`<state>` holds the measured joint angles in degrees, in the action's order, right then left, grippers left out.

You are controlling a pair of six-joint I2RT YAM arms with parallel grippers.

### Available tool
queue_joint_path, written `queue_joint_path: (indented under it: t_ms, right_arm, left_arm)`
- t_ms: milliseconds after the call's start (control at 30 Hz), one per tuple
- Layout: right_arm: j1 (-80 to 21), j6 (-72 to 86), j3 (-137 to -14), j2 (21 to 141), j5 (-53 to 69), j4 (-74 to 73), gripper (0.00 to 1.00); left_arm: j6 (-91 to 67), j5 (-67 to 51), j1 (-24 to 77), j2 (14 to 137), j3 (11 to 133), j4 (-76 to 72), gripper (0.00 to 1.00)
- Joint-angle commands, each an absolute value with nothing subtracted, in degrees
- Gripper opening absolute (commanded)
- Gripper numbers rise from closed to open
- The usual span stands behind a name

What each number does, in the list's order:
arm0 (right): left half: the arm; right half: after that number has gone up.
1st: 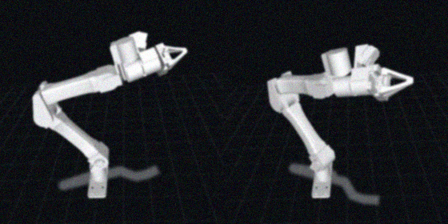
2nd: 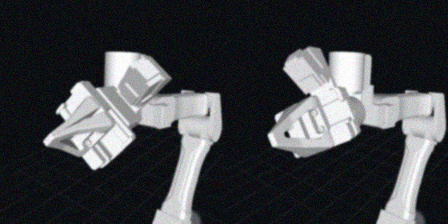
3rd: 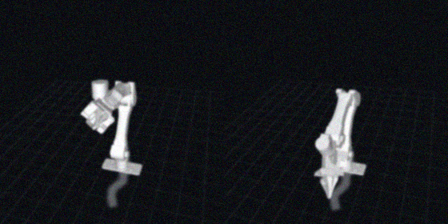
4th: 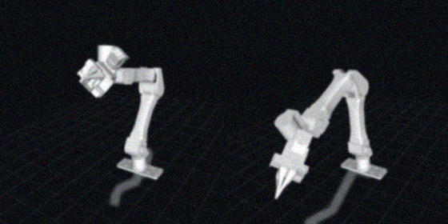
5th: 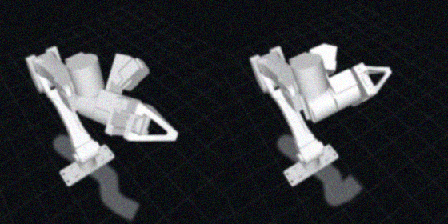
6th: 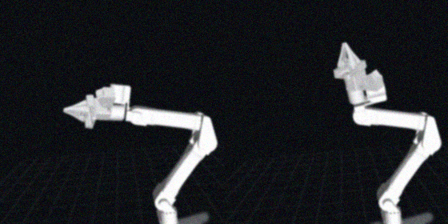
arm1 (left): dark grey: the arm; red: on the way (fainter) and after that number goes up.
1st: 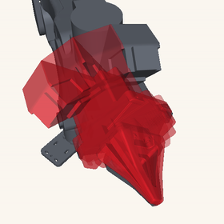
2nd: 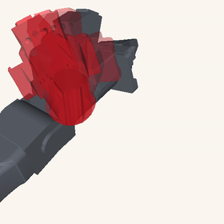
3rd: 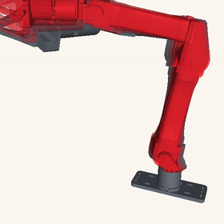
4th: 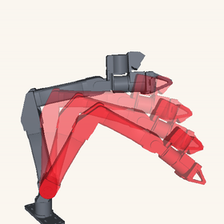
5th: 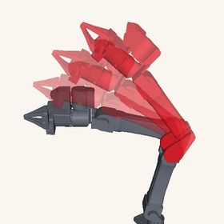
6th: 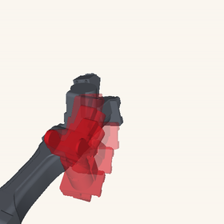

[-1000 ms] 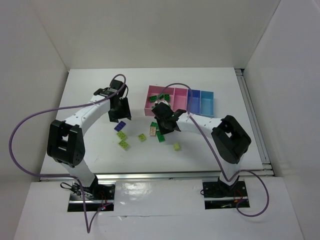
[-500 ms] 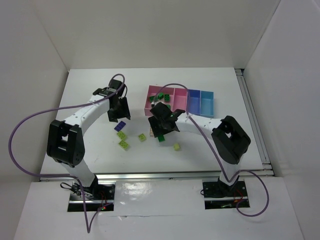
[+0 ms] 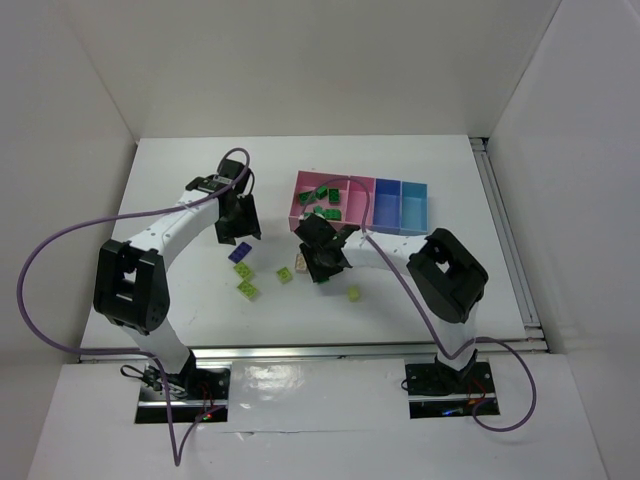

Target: Sort the legos into containers by color

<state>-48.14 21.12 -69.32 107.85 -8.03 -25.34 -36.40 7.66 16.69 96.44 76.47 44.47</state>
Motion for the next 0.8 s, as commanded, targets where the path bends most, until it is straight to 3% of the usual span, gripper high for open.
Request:
queue_joint_path:
  t_ms: [0,200,300,333,400,567,600,633,700,767]
  right_arm:
    - [-48.69,21.27,-69.96,105.74,-10.36,-26.37,0.31]
    - [-48.69,20.74,-72.85,98.27,-16.69,-29.61,0.3]
    - [-48.08,20.74,-74.7,96.34,-20.21,-29.62,0.3]
    - [-47.38,20.22,-75.93,96.33,-20.74,-29.01,0.31]
    - [-46.32,20.21,-77.6,97.72,-21.27,-27.08,0.32]
    - [-42.11,19.07,-90.59,106.86,-23.2,-27.07,0.34]
    - [-41.32,19.07,-93.05,108.7,-23.2,-27.94,0.37]
    - [-40.61,19.07,-95.51,112.46,-23.2,-28.82,0.52]
    - [-38.24,19.07,-103.25,115.91,-22.15,-33.1,0.71]
    - [-37.71,19.78,-106.86,118.21,-22.15,-35.59,0.81]
  left_arm:
    - [-36.65,8.0,16.44,95.54,76.11,43.95,0.66]
    - [-36.65,8.0,15.39,95.01,75.59,43.42,0.66]
    - [-36.65,7.47,15.38,95.01,75.06,42.81,0.73]
    - [-36.65,7.47,15.38,95.01,75.06,42.8,0.85]
    - [-36.65,7.47,15.38,95.01,75.06,42.8,0.92]
    - [-36.65,7.47,15.38,94.49,75.06,42.8,0.96]
    - [-35.95,7.47,14.86,94.48,75.06,42.8,0.96]
    - [-35.43,7.47,14.85,94.48,75.06,42.8,0.96]
    - [-34.72,6.94,14.85,96.05,75.06,42.8,0.96]
    - [-34.1,7.56,14.85,96.59,75.06,43.33,0.97]
